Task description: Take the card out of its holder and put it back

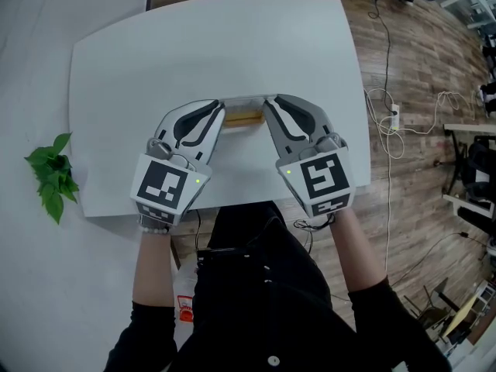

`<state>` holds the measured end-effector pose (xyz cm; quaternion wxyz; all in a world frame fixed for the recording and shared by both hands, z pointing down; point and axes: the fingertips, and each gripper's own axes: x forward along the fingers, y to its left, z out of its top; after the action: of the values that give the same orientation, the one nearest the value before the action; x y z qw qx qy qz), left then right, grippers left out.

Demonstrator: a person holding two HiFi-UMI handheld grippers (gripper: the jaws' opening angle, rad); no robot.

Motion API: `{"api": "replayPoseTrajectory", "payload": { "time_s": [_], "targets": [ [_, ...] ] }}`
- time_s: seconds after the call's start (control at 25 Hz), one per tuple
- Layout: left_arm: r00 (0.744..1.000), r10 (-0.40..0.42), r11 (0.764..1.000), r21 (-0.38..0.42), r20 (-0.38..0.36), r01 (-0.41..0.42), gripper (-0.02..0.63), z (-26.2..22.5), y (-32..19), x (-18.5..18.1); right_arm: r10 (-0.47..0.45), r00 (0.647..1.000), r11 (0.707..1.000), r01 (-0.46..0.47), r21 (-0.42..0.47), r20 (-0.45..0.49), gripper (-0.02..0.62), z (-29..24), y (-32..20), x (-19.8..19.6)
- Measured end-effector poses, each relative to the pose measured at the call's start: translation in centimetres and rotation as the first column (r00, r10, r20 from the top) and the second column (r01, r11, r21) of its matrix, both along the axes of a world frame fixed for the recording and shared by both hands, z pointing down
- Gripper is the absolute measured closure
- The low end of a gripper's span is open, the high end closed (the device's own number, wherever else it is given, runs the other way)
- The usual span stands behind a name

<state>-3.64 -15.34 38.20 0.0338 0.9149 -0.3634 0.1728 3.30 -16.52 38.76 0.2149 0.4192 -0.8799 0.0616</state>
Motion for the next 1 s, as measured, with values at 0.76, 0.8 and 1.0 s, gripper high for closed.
{"api": "replayPoseTrajectory", "payload": {
  "time_s": [0.76, 0.8, 1.0],
  "targets": [
    [1.000, -0.015, 0.999, -0.047, 0.025, 0.016, 0.574, 2.0, -0.1, 0.0, -0.004, 1.000, 0.999, 0.003, -0.034, -0.016, 0.515, 1.7, 0.0, 0.0],
    [1.000, -0.014, 0.999, -0.048, 0.027, 0.015, 0.574, 2.1, -0.1, 0.0, -0.003, 1.000, 0.999, 0.002, -0.035, -0.017, 0.515, 1.8, -0.1, 0.0],
    [0.999, -0.010, 0.998, -0.055, 0.035, 0.012, 0.574, 2.8, -0.5, 0.1, 0.002, 1.000, 0.999, -0.003, -0.046, -0.025, 0.515, 2.6, -0.3, 0.0]
  ]
}}
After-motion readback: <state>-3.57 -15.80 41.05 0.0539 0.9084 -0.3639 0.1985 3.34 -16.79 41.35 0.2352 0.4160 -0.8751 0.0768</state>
